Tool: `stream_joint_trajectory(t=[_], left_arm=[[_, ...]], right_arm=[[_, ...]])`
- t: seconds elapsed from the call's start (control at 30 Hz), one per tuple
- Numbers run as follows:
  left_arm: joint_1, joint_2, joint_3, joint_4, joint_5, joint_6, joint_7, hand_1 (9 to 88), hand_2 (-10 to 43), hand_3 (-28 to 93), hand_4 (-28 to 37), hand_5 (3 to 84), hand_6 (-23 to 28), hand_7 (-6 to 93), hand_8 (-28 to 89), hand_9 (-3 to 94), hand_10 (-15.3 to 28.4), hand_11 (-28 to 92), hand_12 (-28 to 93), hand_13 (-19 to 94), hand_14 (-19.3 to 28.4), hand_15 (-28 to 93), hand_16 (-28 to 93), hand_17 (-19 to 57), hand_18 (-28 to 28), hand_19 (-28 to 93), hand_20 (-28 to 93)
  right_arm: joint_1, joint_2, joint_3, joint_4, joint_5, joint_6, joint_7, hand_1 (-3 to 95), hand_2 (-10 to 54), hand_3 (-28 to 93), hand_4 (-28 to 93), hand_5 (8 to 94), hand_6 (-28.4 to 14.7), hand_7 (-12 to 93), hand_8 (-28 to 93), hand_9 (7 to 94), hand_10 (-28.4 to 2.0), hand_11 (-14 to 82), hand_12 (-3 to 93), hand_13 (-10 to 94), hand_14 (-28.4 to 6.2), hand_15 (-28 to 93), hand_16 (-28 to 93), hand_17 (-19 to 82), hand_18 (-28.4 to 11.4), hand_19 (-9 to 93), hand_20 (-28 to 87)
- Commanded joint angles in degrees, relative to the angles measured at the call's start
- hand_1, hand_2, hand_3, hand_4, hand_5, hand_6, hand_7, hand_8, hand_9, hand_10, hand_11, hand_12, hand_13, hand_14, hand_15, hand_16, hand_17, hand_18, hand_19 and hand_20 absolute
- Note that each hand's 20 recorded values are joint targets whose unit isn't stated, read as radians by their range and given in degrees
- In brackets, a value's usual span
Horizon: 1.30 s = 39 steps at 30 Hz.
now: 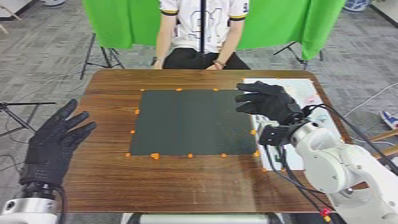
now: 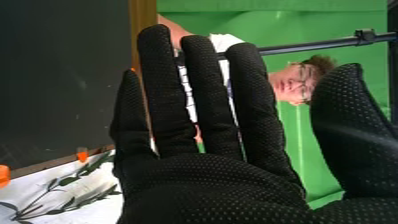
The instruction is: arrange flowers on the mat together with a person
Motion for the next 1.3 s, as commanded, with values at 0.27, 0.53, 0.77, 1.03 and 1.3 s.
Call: stream_joint_trajectory(t=[0.27, 0.53, 0.77, 1.03, 1.3], left_arm=[[0.33, -0.94, 0.27, 0.25, 0.47, -0.34, -0.36, 21.9, 8.4, 75, -25.3, 30.6, 5.1, 10.3, -9, 29.3, 15.1, 19, 12, 20, 22.2, 47, -6, -9.1, 18.8, 41, 16], [1.2, -0.33, 0.29, 0.17, -0.04, -0.06, 0.87, 21.9, 8.4, 75, -25.2, 30.6, 5.1, 10.3, -8, 29.3, 15.1, 19, 11, 20, 22.2, 47, -6, -9.1, 18.8, 41, 16], [1.13, -0.3, 0.3, 0.18, 0.12, -0.07, 0.71, 21.8, 8.5, 75, -25.2, 30.7, 5.1, 10.3, -8, 29.3, 15.1, 19, 11, 20, 22.2, 47, -6, -9.1, 18.8, 41, 16], [0.73, -0.23, 0.41, 0.2, 0.1, 0.07, 0.72, 21.8, 8.4, 75, -25.3, 30.7, 5.1, 10.4, -9, 29.3, 15.2, 19, 11, 20, 22.2, 47, -6, -9.1, 18.8, 41, 16], [0.94, -0.43, 0.26, 0.11, 0.06, 0.23, 0.51, 21.8, 8.4, 75, -25.2, 30.7, 5.1, 10.4, -9, 29.3, 15.2, 19, 11, 20, 22.2, 47, -6, -9.1, 18.8, 41, 16]], right_arm=[[0.62, -0.04, -0.55, -0.25, -0.34, 0.3, -0.06, 21.7, 9.7, 79, -23, 57.1, -0.4, 15, -13, 58.9, -15.7, 15.6, 13.6, 46, -19.6, 48, 10, 5, -22.0, 55, 17], [0.18, 0.38, 0.12, -0.93, -1.43, 1.63, -0.12, 22.2, 9.5, 79, -23, 57.1, -0.4, 15, -13, 59.1, -15.6, 15.7, 13.6, 46, -19.5, 48, 10, 5, -22.1, 55, 17], [0.02, 0.7, 0.47, -1.25, -2.46, 2.49, 0.13, 23.2, 8.5, 79, -23, 57.1, -0.5, 15, -13, 59.1, -15.4, 15.7, 13.5, 47, -19.3, 48, 10, 6, -22.2, 56, 17], [0.97, 0.38, -0.15, -0.87, -2.1, 2.31, 0.34, 23.2, 8.5, 79, -23, 57.2, -0.7, 15, -13, 59.3, -15.4, 15.8, 13.6, 47, -19.7, 48, 10, 6, -22.1, 56, 17], [0.48, 0.35, 0.32, -0.92, -1.91, 1.91, 0.15, 23.0, 8.5, 79, -23, 57.2, -0.6, 15, -13, 59.3, -15.3, 15.8, 13.6, 47, -19.6, 48, 10, 6, -22.1, 56, 17]])
